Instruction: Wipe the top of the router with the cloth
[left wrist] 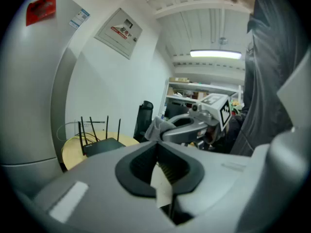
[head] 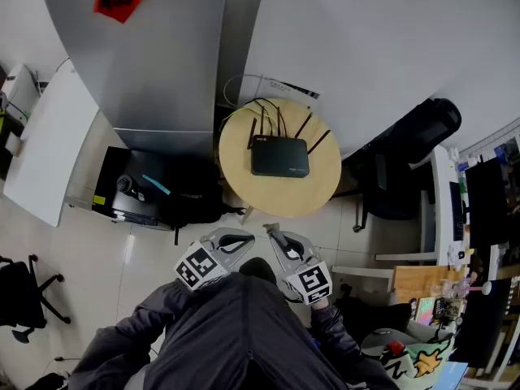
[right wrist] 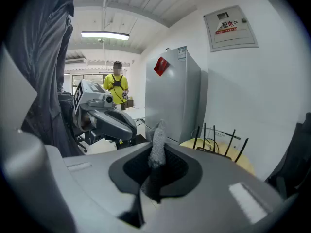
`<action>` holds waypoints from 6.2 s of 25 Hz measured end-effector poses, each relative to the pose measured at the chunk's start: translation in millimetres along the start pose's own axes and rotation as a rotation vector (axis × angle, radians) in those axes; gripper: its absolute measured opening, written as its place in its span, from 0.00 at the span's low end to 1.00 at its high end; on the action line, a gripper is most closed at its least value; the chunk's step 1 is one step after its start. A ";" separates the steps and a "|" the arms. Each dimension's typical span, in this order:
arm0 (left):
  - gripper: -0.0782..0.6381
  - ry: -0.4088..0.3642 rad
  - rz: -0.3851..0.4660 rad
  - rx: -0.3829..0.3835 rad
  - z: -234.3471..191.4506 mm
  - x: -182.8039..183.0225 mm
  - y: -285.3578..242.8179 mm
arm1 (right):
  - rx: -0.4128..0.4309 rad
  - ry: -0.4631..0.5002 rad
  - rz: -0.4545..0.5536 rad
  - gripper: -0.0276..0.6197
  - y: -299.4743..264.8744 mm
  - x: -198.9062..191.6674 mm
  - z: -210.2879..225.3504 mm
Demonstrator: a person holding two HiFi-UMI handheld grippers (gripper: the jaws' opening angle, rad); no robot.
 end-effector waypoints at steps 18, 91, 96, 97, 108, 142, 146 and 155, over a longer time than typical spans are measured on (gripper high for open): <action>0.10 0.088 0.019 0.191 -147.4 46.2 -76.1 | 0.121 0.183 -0.137 0.09 -158.4 4.3 194.0; 0.10 0.093 -0.052 0.271 -205.8 60.2 -139.4 | 0.418 0.245 -0.532 0.09 -299.4 -113.3 279.1; 0.10 0.103 -0.061 0.286 -202.8 57.6 -137.4 | 0.221 0.252 -0.551 0.09 -326.4 -102.0 342.5; 0.10 0.103 -0.062 0.289 -202.6 57.6 -137.0 | 0.197 0.258 -0.560 0.09 -331.1 -102.9 350.8; 0.10 0.102 -0.065 0.288 -198.4 54.7 -139.6 | 0.285 0.252 -0.580 0.09 -298.3 -123.5 317.6; 0.10 0.116 -0.068 0.261 -182.8 51.8 -151.4 | 0.144 0.121 -0.648 0.09 -225.6 -154.8 308.1; 0.10 0.120 -0.073 0.249 -180.3 48.3 -153.1 | 0.154 0.134 -0.628 0.09 -220.2 -159.2 298.2; 0.10 0.107 -0.088 0.253 -172.1 49.1 -152.4 | -0.027 0.022 -0.631 0.09 -203.2 -183.0 384.1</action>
Point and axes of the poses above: the fingertips, and each gripper's own axes: y backward along the fingers, z to its right, x out of its top, the point moved 10 cm from there along y, backward along the fingers
